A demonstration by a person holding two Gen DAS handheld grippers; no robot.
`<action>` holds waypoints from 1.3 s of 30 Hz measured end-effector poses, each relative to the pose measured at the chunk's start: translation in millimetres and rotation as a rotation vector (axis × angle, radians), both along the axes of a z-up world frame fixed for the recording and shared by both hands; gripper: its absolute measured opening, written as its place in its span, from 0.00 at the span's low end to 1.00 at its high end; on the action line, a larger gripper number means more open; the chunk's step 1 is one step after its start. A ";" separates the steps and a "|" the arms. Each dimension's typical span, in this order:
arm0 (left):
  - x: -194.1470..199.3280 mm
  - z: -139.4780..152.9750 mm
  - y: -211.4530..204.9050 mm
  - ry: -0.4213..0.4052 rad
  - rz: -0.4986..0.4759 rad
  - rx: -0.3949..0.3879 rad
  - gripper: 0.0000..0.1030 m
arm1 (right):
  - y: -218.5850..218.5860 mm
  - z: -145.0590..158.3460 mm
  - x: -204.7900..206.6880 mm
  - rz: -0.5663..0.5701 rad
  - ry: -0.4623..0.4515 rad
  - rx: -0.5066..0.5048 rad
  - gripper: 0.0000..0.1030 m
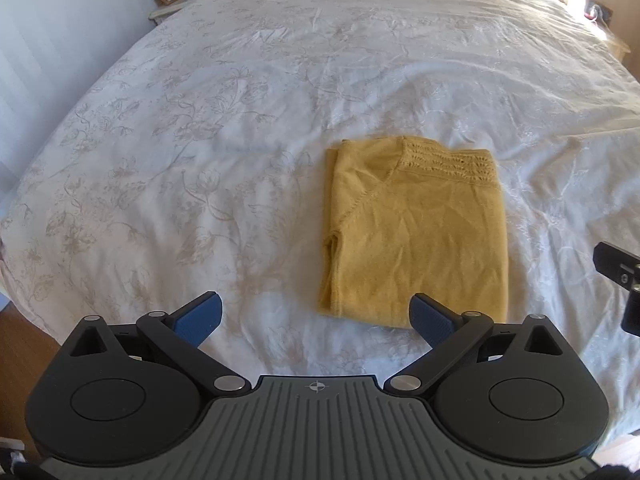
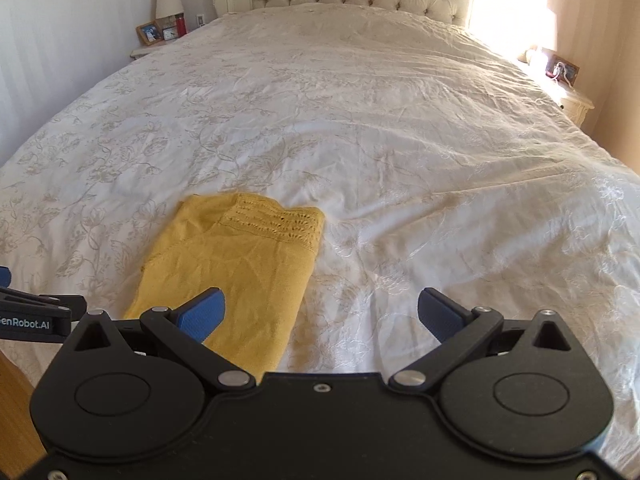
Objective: Fold small clothes
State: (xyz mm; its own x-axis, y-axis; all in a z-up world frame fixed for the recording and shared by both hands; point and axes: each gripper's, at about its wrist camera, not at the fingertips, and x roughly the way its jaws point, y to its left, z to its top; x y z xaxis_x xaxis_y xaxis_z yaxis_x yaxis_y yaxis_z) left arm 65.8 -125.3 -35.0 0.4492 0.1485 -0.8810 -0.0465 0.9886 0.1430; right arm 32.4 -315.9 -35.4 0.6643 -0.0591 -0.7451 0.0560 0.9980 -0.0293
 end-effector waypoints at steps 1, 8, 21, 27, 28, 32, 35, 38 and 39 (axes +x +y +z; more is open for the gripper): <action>0.2 0.0 0.1 0.006 0.002 -0.015 0.98 | 0.5 0.0 1.4 -0.003 0.013 -0.016 0.99; 0.4 -1.7 -7.2 0.038 -0.002 -0.034 0.90 | -3.3 -4.7 2.0 0.037 0.076 0.067 0.99; 1.8 -11.5 -8.0 0.092 0.028 -0.057 0.90 | -7.4 -6.9 1.4 0.043 0.104 0.106 0.99; 0.4 -14.9 -5.5 0.098 0.033 -0.051 0.90 | -6.2 -9.0 1.1 0.040 0.112 0.125 0.99; -0.1 -15.0 -4.5 0.097 0.034 -0.053 0.90 | -5.9 -9.3 1.0 0.038 0.113 0.129 0.99; -0.6 -15.0 -3.7 0.096 0.033 -0.055 0.90 | -3.6 -9.6 0.7 0.032 0.114 0.142 0.99; -2.0 -14.7 -1.9 0.094 0.029 -0.058 0.90 | -3.4 -10.1 1.4 0.026 0.115 0.154 0.99; -2.0 -14.6 -0.7 0.094 0.028 -0.062 0.90 | -2.4 -9.3 1.3 0.021 0.114 0.161 0.99; -1.7 -14.4 -1.0 0.095 0.030 -0.062 0.90 | -1.8 -9.2 1.2 0.021 0.113 0.163 0.99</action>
State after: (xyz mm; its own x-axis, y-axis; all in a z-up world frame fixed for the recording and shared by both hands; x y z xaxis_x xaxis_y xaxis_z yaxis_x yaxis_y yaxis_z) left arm 64.1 -126.3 -49.3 0.3594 0.1046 -0.9273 -0.0649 0.9941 0.0870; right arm 33.5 -317.7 -44.6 0.5756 0.0813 -0.8137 0.0404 0.9910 0.1277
